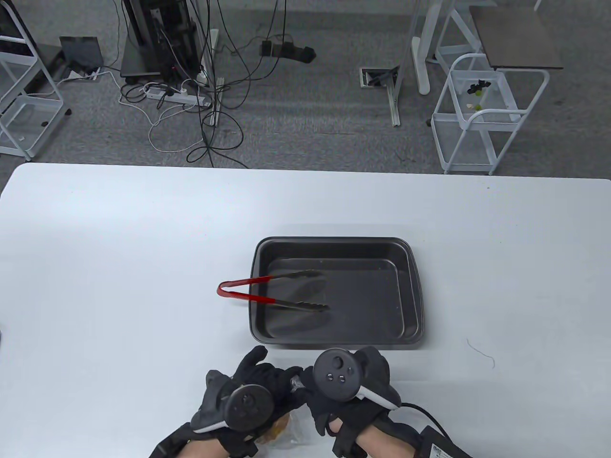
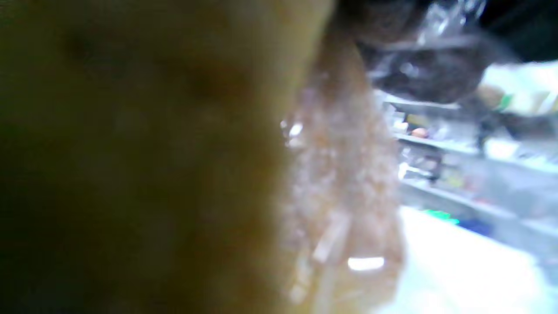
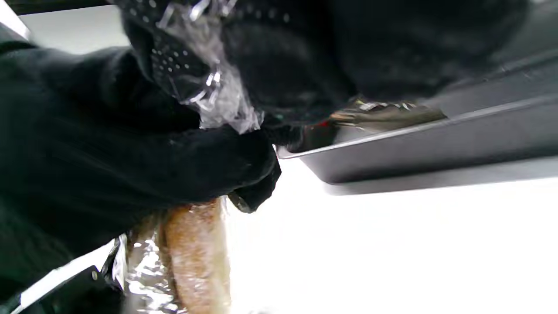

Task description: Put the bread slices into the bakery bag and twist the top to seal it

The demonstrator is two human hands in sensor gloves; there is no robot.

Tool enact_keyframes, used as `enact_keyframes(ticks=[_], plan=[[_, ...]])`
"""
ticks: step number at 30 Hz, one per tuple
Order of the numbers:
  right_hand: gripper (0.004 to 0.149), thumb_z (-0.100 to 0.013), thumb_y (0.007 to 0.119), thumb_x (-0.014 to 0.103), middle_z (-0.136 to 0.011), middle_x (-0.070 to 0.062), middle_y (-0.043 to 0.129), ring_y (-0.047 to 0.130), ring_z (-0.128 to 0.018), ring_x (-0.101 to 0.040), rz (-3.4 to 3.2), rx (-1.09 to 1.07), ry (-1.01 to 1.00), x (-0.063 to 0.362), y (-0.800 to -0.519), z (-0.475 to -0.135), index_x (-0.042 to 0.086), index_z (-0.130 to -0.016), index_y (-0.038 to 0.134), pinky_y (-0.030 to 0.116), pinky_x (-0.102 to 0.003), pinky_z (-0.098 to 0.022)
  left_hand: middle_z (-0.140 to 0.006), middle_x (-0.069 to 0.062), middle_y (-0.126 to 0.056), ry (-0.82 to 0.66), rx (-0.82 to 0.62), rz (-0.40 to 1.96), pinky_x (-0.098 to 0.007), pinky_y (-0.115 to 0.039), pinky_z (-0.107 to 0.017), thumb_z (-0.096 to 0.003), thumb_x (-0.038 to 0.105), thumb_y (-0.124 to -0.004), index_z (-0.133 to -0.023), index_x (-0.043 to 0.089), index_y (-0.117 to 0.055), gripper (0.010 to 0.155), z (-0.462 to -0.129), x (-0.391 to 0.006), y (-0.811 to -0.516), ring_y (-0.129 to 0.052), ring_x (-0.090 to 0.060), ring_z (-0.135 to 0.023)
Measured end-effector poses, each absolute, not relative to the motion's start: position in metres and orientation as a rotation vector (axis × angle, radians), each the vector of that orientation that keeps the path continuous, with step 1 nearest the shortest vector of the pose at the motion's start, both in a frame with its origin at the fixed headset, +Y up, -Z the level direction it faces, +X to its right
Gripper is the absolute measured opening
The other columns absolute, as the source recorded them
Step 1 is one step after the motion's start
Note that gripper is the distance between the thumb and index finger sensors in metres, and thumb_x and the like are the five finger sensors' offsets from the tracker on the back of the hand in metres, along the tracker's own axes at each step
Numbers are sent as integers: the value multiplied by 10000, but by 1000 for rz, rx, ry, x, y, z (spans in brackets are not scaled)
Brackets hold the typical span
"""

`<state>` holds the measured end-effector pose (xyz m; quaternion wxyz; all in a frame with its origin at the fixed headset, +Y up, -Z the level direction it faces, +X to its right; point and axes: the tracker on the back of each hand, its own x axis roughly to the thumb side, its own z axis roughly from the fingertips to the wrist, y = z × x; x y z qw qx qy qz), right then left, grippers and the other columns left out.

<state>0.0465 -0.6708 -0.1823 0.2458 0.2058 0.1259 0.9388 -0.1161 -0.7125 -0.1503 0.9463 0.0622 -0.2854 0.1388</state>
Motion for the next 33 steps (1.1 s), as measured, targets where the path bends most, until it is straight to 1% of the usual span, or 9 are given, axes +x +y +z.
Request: enact_keyframes(ticks=[4, 9, 12, 14, 16, 20, 25, 27, 33], plan=[[477, -342, 865, 300, -287, -147, 1048, 986, -94, -281, 2503, 377, 548, 54, -680, -196, -101, -578, 974, 624, -704, -568, -750, 28, -1053, -586, 333, 31, -561, -611, -830, -492, 482, -866, -935, 113, -805, 580, -133, -98, -716, -1094, -203, -728], [484, -348, 887, 305, -296, -149, 1056, 998, -97, -277, 2380, 269, 691, 65, -686, -207, -105, -592, 965, 647, -698, -552, -738, 53, -1056, -567, 406, -23, -500, -647, -831, -510, 480, -806, -924, 122, -806, 547, -129, -91, -719, -1102, -170, -725], [499, -361, 907, 313, -388, -172, 1044, 1003, -196, -322, 2364, 313, 736, 69, -689, -210, -82, -665, 936, 641, -705, -552, -716, 70, -1054, -580, 387, 6, -477, -653, -833, -527, 480, -790, -918, 150, -806, 512, -134, -93, -722, -1099, -157, -716], [534, -383, 903, 316, -541, -209, 1009, 997, -346, -381, 2374, 352, 761, 71, -687, -210, -46, -774, 878, 634, -711, -555, -711, 72, -1052, -580, 375, 39, -473, -654, -833, -532, 478, -786, -917, 156, -807, 502, -137, -96, -723, -1098, -156, -712], [613, -399, 893, 317, -718, -285, 925, 954, -502, -467, 2355, 410, 715, 74, -679, -209, -29, -893, 781, 586, -738, -563, -711, 72, -1052, -578, 372, 71, -469, -657, -833, -535, 475, -781, -916, 157, -807, 497, -140, -101, -724, -1098, -157, -712], [683, -431, 861, 363, -904, -348, 777, 883, -661, -558, 2334, 463, 578, 89, -654, -208, -19, -969, 687, 560, -746, -571, -715, 78, -1048, -581, 353, 92, -469, -657, -834, -537, 477, -781, -917, 165, -803, 492, -142, -103, -723, -1095, -155, -717], [687, -442, 844, 357, -946, -371, 725, 841, -715, -588, 2456, 433, 328, 121, -623, -210, -17, -990, 666, 542, -753, -579, -718, 82, -1046, -592, 342, 84, -468, -654, -837, -539, 481, -776, -919, 169, -800, 492, -141, -101, -723, -1094, -148, -721], [625, -446, 841, 311, -943, -364, 745, 845, -721, -585, 2536, 408, 222, 138, -612, -212, 12, -979, 711, 540, -753, -584, -719, 82, -1046, -596, 337, 99, -468, -655, -837, -541, 480, -775, -919, 168, -800, 491, -142, -102, -723, -1094, -150, -719], [573, -440, 845, 264, -913, -334, 811, 875, -709, -563, 2741, 120, -53, 219, -603, -225, 3, -943, 763, 557, -738, -594, -722, 83, -1044, -584, 301, 179, -472, -651, -837, -545, 483, -770, -921, 169, -798, 491, -148, -112, -721, -1092, -148, -723]])
